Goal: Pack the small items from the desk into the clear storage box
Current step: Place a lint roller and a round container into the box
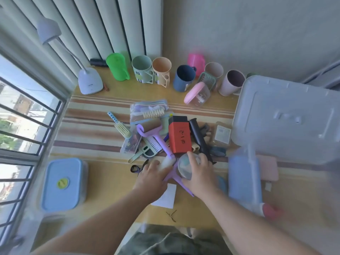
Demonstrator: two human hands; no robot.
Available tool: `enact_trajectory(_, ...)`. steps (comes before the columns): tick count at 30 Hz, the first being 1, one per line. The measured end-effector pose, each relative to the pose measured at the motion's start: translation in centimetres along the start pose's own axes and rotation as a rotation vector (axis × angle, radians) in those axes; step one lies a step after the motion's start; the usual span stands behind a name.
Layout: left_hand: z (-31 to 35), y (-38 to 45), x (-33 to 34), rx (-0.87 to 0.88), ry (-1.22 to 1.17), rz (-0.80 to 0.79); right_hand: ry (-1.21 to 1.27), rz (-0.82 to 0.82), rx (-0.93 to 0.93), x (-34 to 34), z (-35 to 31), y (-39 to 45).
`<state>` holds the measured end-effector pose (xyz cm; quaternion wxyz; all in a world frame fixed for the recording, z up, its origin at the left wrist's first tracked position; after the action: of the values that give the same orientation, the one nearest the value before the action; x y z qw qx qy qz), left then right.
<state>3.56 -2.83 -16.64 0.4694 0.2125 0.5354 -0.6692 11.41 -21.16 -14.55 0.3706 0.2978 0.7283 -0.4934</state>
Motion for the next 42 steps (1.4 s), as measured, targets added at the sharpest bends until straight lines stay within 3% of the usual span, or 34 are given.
enact_trajectory(4, -0.3, 1.0, -0.8, 0.057, -0.075, -0.046, 0.053, 0.007, -0.017, 0.6, 0.6, 0.9)
enact_trajectory(8, 0.3, -0.9, -3.3, 0.062, -0.274, 0.060, 0.192, 0.018, -0.071, -1.9, 0.1, -0.7)
enact_trajectory(16, 6.4, -6.3, -11.9, 0.248, -0.552, 0.285, 0.475, 0.293, -0.214, -13.6, 2.7, -9.9)
enact_trajectory(23, 18.2, -5.3, -19.0, 0.499, -0.714, 0.422, 0.322, 0.685, -0.131, -19.6, 16.3, -12.5)
enact_trajectory(25, 21.2, -4.0, -19.0, 0.474, -0.769, 0.389, 0.243, 0.651, -0.032, -18.0, 21.4, -10.7)
enact_trajectory(28, 25.2, -2.3, -17.6, 0.384, -0.835, 0.332, 0.191, 0.411, 0.122, -14.0, 27.0, -7.2)
enact_trajectory(32, 29.0, -1.5, -14.5, 0.225, -0.824, 0.257, 0.178, 0.195, 0.074, -9.4, 29.9, -3.2)
enact_trajectory(39, 32.9, -1.4, -11.0, 0.041, -0.609, 0.151, 0.295, 0.036, -0.086, -9.8, 31.8, -2.1)
enact_trajectory(42, 34.0, -0.2, -9.6, -0.018, -0.535, 0.097, 0.373, 0.190, -0.109, -13.1, 33.3, -4.4)
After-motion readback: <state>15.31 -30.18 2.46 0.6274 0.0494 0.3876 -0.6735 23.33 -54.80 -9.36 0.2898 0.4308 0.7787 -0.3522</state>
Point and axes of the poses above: each hand's wrist, its own y-axis towards the middle knuckle, its own x-axis out of the palm, z = x × y, the point moved 3 cm from there along y, towards the middle knuckle, and after that the axes turned 3 degrees about -z, right-handed, at the moved point
